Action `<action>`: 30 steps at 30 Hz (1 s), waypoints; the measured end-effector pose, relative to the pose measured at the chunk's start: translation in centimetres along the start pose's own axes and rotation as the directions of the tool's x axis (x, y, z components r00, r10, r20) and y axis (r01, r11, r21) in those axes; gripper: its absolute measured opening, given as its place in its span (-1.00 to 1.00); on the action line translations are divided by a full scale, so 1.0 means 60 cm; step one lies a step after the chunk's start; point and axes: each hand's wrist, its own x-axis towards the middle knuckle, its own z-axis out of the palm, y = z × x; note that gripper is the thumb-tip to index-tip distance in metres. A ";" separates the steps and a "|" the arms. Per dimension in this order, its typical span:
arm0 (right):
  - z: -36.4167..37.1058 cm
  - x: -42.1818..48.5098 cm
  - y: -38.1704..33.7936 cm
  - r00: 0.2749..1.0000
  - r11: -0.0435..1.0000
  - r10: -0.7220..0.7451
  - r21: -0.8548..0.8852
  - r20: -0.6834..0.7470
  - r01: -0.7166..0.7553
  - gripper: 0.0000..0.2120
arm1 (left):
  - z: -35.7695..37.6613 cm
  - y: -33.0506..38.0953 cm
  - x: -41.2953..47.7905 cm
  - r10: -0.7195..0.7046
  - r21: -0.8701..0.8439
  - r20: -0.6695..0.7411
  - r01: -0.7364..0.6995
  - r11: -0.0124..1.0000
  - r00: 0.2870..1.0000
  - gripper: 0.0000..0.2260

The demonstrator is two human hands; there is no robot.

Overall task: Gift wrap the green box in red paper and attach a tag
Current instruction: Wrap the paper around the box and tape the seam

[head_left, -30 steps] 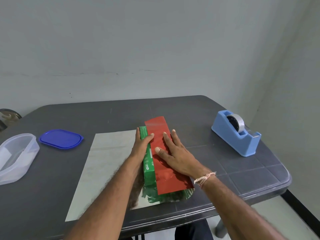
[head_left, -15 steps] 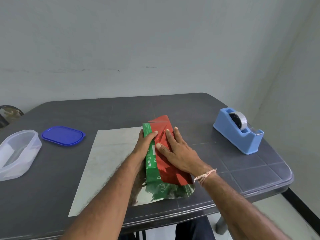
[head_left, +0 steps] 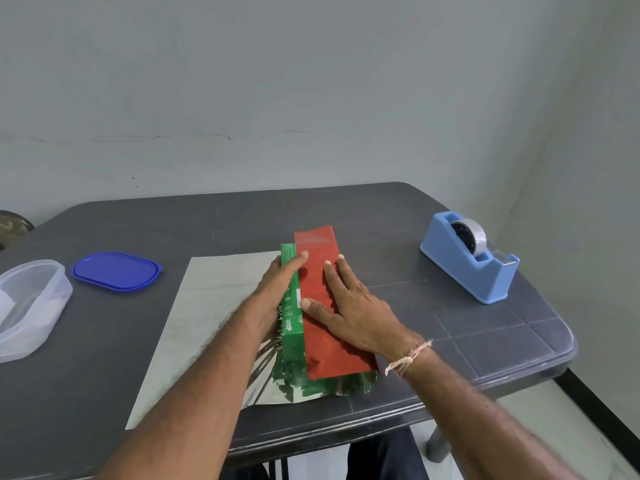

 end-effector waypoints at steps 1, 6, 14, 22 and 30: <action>0.001 0.000 0.000 1.000 1.000 -0.003 -0.007 -0.003 0.003 -0.08 | 0.002 0.000 0.001 0.031 0.012 -0.043 -0.030 0.999 0.999 -0.57; 0.004 -0.003 0.000 1.000 1.000 -0.010 -0.013 -0.027 0.009 -0.07 | 0.008 -0.007 0.001 0.099 0.093 -0.137 -0.087 0.992 0.986 -0.70; 0.007 -0.012 -0.001 0.999 1.000 -0.015 0.002 -0.044 0.015 0.00 | 0.010 -0.006 -0.006 0.118 0.080 -0.148 -0.107 0.991 0.982 -0.77; 0.005 -0.007 0.003 1.000 1.000 -0.014 0.013 0.000 0.014 0.08 | -0.005 -0.010 -0.018 0.137 0.051 -0.013 -0.137 0.989 0.990 -0.12; -0.001 -0.013 -0.001 1.000 1.000 -0.011 -0.004 0.018 0.011 0.05 | 0.010 -0.020 -0.032 0.173 -0.118 -0.015 -0.174 0.978 0.985 -0.29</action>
